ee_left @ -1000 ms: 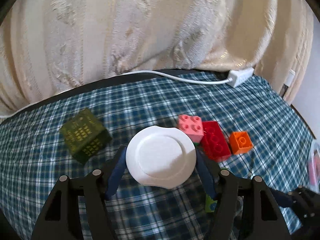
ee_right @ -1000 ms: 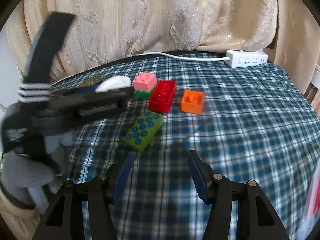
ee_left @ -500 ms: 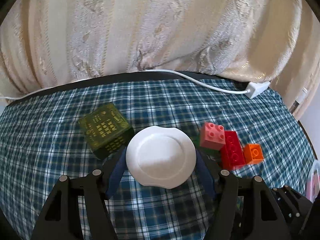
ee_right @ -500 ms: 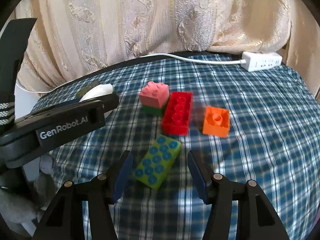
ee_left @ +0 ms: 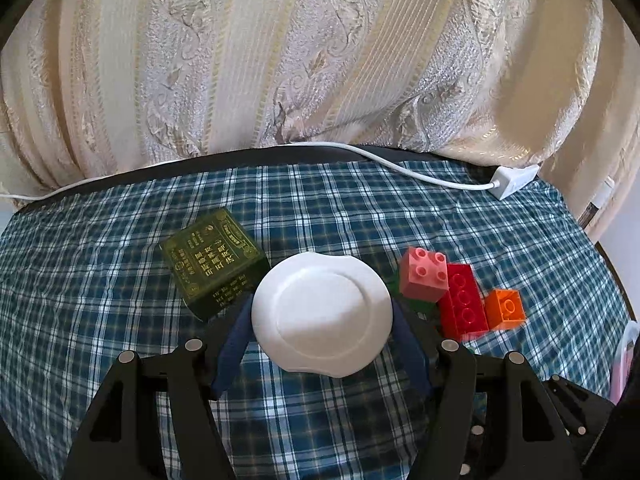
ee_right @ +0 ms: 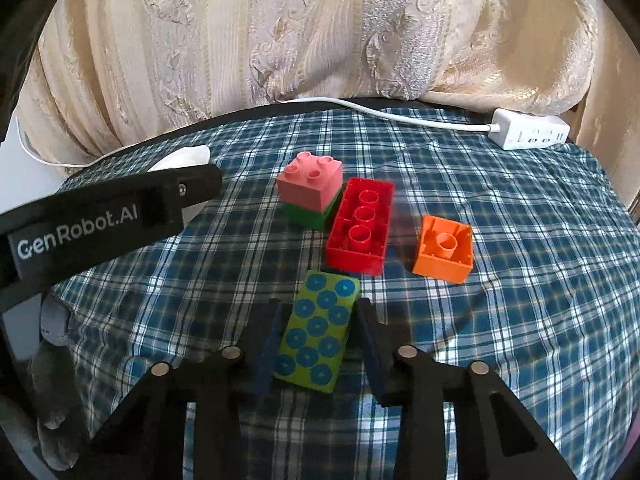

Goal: Organize objects
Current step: 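Grasp the small white plate with the left tool while the right tool grasps the green dotted brick, then carry the white plate with the left tool while the right tool carries the dotted brick to the bowl, then lower the dotted brick and white plate into the bowl and open both tools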

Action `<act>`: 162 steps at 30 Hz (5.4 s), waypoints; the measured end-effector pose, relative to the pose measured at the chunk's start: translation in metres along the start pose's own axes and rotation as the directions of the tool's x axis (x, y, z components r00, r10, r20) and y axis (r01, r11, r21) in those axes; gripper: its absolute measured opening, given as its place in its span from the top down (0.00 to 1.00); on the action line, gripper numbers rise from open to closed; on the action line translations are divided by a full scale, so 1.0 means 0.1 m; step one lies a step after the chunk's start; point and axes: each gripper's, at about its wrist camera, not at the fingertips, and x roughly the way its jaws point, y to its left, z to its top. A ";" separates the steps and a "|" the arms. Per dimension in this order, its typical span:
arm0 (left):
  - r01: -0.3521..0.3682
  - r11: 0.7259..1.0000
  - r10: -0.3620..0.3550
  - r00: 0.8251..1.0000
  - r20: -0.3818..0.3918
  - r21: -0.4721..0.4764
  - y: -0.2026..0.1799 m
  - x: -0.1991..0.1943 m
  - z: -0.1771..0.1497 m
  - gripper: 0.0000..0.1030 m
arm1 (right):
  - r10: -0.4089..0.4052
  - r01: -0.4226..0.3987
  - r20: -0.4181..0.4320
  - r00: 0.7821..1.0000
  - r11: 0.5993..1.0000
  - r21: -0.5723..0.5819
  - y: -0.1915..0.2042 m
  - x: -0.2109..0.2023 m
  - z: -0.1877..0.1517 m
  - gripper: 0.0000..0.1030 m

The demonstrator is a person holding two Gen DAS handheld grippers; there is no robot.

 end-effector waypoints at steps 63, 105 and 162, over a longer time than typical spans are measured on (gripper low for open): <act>0.244 0.915 -0.275 0.960 0.057 0.320 -1.25 -0.88 -0.36 0.34 | -0.267 0.182 0.163 0.950 0.894 0.409 -1.46 -1.95 -1.22 0.69; 0.339 0.839 -0.356 0.934 -0.040 0.426 -1.95 -1.11 -0.79 0.34 | -0.378 0.245 0.086 0.922 0.740 0.627 -2.61 -2.26 -1.97 0.69; 0.542 0.657 -0.446 0.840 -0.310 0.525 -3.71 -0.93 -1.48 0.33 | -0.405 0.199 0.221 0.887 0.768 0.608 -2.93 -2.62 -2.19 0.64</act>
